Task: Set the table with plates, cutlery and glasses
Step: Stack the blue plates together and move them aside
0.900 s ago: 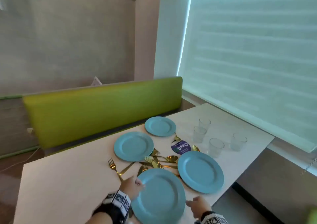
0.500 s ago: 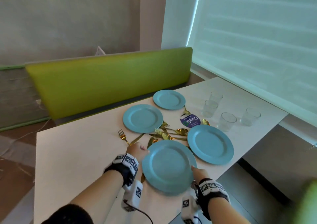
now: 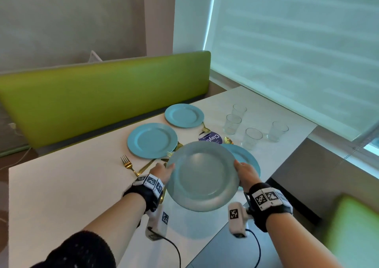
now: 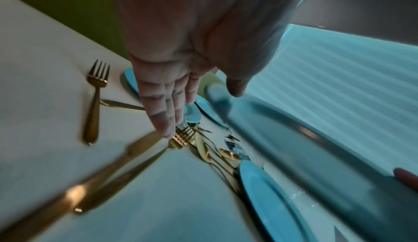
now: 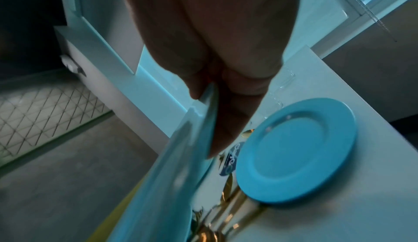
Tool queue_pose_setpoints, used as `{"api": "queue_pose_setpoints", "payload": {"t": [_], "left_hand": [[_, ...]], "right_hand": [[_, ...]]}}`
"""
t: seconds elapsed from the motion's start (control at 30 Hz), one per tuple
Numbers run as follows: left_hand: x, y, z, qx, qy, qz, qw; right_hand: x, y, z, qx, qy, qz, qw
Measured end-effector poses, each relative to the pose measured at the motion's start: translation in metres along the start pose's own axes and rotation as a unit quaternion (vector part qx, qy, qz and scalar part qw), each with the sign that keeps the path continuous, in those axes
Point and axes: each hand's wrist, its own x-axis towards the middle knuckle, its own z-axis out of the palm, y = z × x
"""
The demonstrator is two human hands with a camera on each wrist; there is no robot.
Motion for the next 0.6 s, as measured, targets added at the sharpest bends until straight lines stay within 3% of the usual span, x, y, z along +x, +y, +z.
{"api": "queue_pose_setpoints", "payload": {"t": [0.17, 0.3, 0.4, 0.47, 0.6], "left_hand": [[0.048, 0.017, 0.028, -0.199, -0.002, -0.004, 0.980], [0.044, 0.056, 0.033, -0.256, -0.017, -0.011, 0.966], [0.049, 0.079, 0.038, -0.239, 0.039, 0.008, 0.970], [0.053, 0.088, 0.037, -0.215, 0.089, 0.010, 0.973], [0.073, 0.095, 0.038, -0.203, 0.135, -0.005, 0.970]], "right_hand": [[0.032, -0.017, -0.023, 0.089, -0.010, 0.010, 0.996], [0.060, -0.021, -0.037, 0.137, -0.010, 0.040, 0.990], [0.090, -0.007, -0.056, 0.079, 0.004, 0.069, 0.994], [0.106, 0.009, -0.071, -0.018, 0.025, 0.093, 0.995], [0.125, 0.040, -0.097, -0.146, 0.041, 0.159, 0.976]]}}
